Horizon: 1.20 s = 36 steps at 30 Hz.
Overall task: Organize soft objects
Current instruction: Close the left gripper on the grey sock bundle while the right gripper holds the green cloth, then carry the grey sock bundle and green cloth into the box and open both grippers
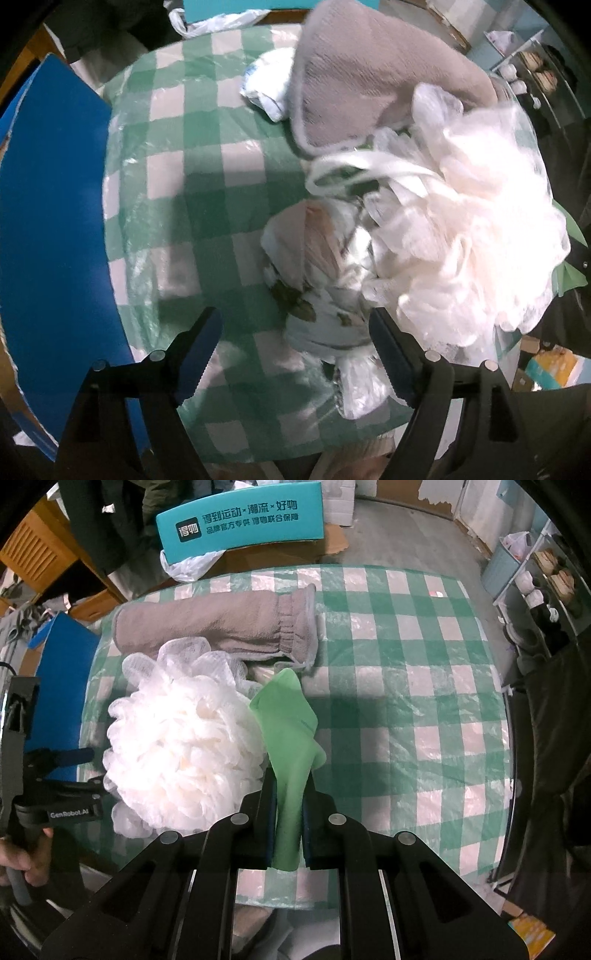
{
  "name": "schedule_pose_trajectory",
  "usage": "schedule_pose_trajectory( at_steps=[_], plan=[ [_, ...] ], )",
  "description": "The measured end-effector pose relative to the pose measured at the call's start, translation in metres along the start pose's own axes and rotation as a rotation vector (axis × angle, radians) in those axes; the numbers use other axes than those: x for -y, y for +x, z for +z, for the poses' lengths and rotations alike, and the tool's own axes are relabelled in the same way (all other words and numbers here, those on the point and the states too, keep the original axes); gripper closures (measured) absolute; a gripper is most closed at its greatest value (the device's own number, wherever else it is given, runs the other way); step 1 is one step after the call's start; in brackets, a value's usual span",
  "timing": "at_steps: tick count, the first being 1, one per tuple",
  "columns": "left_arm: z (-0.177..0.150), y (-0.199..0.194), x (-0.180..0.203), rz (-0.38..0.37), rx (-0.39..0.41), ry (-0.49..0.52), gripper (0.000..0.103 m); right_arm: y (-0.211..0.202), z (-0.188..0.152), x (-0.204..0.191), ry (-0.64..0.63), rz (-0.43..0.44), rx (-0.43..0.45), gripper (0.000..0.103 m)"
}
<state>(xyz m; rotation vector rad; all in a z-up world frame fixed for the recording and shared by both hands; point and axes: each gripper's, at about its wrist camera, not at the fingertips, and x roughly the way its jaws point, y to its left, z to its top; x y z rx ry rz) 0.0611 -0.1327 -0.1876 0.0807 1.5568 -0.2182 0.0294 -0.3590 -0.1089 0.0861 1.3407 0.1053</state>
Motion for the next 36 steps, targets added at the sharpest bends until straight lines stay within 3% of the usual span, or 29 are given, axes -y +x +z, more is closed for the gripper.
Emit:
schedule_pose_trajectory(
  at_steps=[5, 8, 10, 13, 28, 36],
  plan=[
    [-0.003, 0.013, 0.012, 0.005, -0.019, 0.022, 0.021, -0.002, -0.010, -0.001, 0.009, 0.004, 0.003, 0.094],
    [0.003, 0.018, 0.016, -0.014, -0.023, 0.031, 0.037, -0.006, -0.012, -0.003, 0.002, 0.007, 0.007, 0.096],
    [0.006, 0.020, 0.023, -0.030, -0.026, 0.027, 0.054, -0.009, -0.013, -0.004, 0.000, 0.003, 0.018, 0.096],
    [0.004, 0.017, 0.025, -0.007, 0.006, 0.027, 0.059, -0.016, -0.013, -0.005, -0.001, 0.000, 0.033, 0.096],
    [0.004, -0.064, 0.027, 0.095, 0.242, 0.075, 0.060, -0.054, -0.008, -0.019, -0.028, -0.043, 0.135, 0.096],
    [-0.021, -0.108, 0.006, 0.106, 0.355, 0.091, 0.060, -0.073, -0.006, -0.026, -0.037, -0.042, 0.192, 0.096]
  ],
)
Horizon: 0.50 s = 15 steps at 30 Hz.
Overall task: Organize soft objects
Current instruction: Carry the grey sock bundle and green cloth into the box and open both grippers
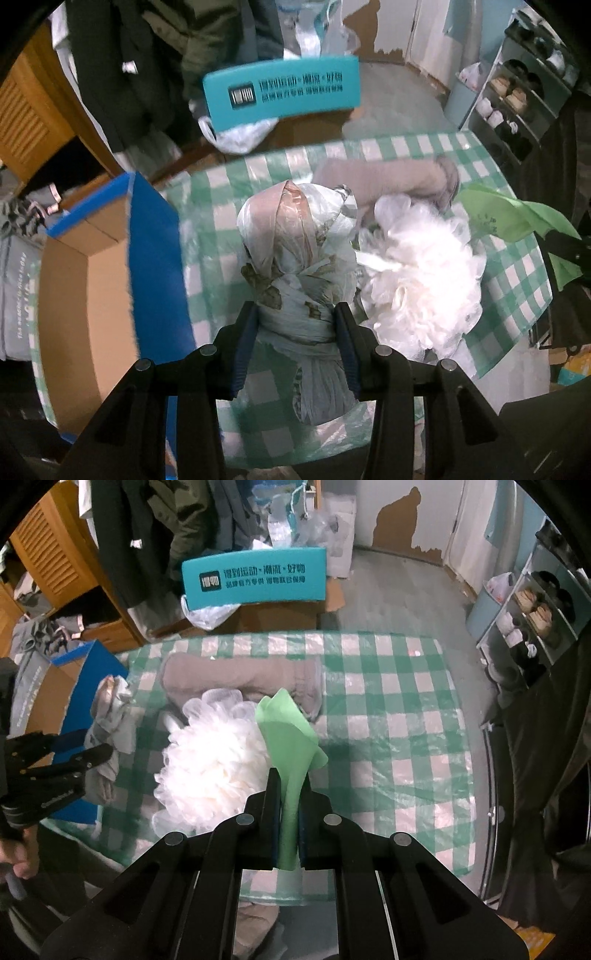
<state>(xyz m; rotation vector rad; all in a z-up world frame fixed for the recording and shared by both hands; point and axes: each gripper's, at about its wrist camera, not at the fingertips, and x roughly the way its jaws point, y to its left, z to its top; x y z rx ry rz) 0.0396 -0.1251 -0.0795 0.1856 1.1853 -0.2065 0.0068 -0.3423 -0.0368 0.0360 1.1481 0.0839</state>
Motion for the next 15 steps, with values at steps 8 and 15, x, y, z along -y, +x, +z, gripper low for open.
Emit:
schedule_pose_trajectory(
  at_steps=[8, 15],
  plan=[
    [0.005, -0.031, -0.017, -0.012, 0.070, -0.023, 0.060, -0.017, 0.009, -0.011, -0.015, 0.007, 0.055, 0.096],
    [0.006, -0.044, -0.031, -0.015, 0.099, -0.039, 0.060, -0.031, 0.018, -0.027, -0.041, 0.030, 0.100, 0.096]
  ],
)
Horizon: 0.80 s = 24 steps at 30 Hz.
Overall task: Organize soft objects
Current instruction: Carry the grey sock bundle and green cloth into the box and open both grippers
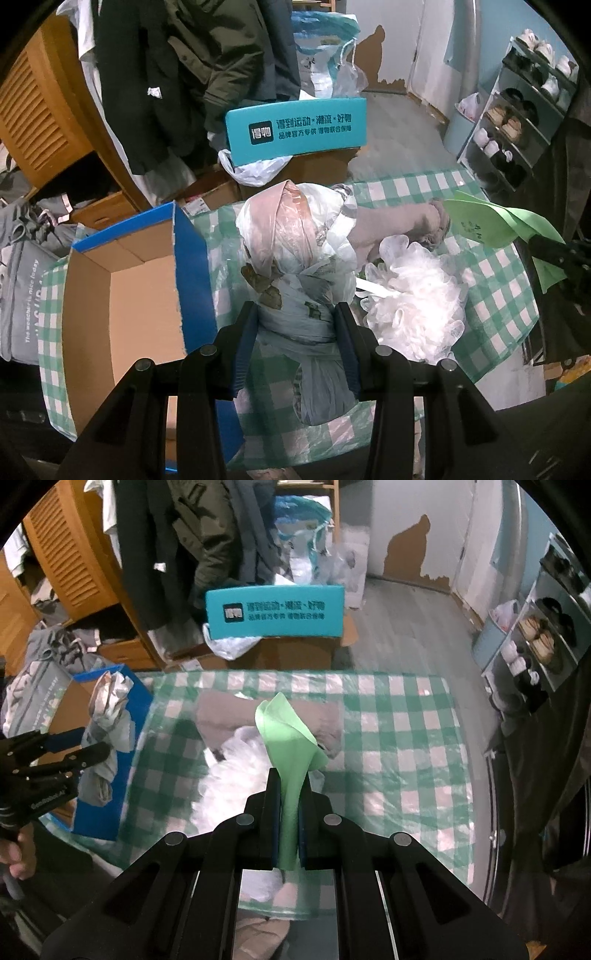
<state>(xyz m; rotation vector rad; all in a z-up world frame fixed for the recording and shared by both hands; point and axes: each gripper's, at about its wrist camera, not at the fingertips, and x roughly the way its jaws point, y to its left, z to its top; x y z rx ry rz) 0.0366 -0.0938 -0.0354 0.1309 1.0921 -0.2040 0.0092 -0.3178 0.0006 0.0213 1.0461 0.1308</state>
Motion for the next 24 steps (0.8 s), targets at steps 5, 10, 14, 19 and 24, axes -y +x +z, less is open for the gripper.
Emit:
schedule_pose_trajectory(
  at_steps=[5, 10, 14, 19, 24],
  plan=[
    [-0.001, -0.007, -0.011, 0.009, 0.015, -0.011, 0.060, -0.003, 0.005, -0.016, -0.024, 0.027, 0.012, 0.096],
    [-0.001, -0.014, -0.024, 0.009, 0.027, -0.036, 0.060, -0.005, 0.011, -0.036, -0.053, 0.057, 0.028, 0.096],
    [-0.003, -0.017, -0.037, 0.011, 0.034, -0.054, 0.060, -0.004, 0.017, -0.052, -0.076, 0.081, 0.032, 0.096],
    [-0.009, -0.019, -0.057, 0.022, 0.034, -0.080, 0.060, -0.005, 0.024, -0.075, -0.114, 0.110, 0.042, 0.096],
    [-0.013, -0.021, -0.078, 0.028, 0.037, -0.117, 0.060, -0.005, 0.032, -0.101, -0.150, 0.140, 0.048, 0.096]
  ],
)
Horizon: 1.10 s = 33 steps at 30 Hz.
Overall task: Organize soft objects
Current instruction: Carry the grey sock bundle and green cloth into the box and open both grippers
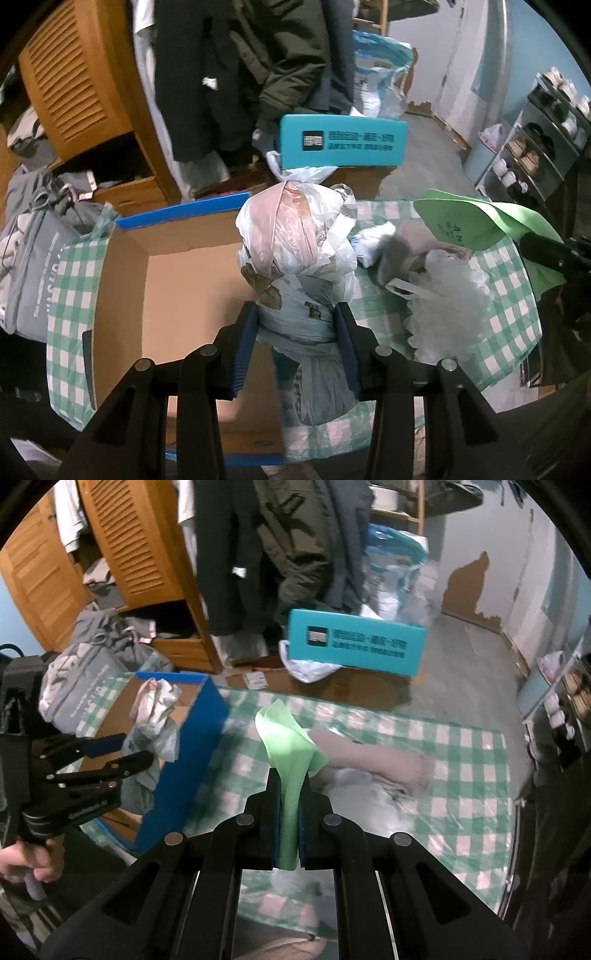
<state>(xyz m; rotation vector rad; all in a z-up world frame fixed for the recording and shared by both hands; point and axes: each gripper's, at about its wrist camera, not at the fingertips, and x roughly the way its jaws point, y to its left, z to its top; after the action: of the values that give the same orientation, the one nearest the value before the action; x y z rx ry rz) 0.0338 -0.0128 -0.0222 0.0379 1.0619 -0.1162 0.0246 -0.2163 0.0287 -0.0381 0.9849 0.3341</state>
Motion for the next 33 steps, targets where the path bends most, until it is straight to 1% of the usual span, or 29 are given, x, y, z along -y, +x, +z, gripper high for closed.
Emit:
schedule_pose_trajectory(
  at_steps=[13, 22, 27, 33],
  plan=[
    [-0.013, -0.007, -0.059, 0.041, 0.007, -0.092, 0.060, 0.033, 0.023, -0.078, -0.113, 0.100, -0.030, 0.096],
    [-0.023, -0.001, -0.104, 0.077, -0.012, -0.175, 0.060, 0.053, 0.037, -0.132, -0.193, 0.159, -0.058, 0.096],
    [-0.030, 0.001, -0.126, 0.093, -0.016, -0.210, 0.060, 0.067, 0.046, -0.158, -0.226, 0.182, -0.073, 0.096],
    [-0.037, 0.012, -0.149, 0.116, -0.042, -0.248, 0.060, 0.088, 0.052, -0.177, -0.223, 0.218, -0.110, 0.096]
  ],
)
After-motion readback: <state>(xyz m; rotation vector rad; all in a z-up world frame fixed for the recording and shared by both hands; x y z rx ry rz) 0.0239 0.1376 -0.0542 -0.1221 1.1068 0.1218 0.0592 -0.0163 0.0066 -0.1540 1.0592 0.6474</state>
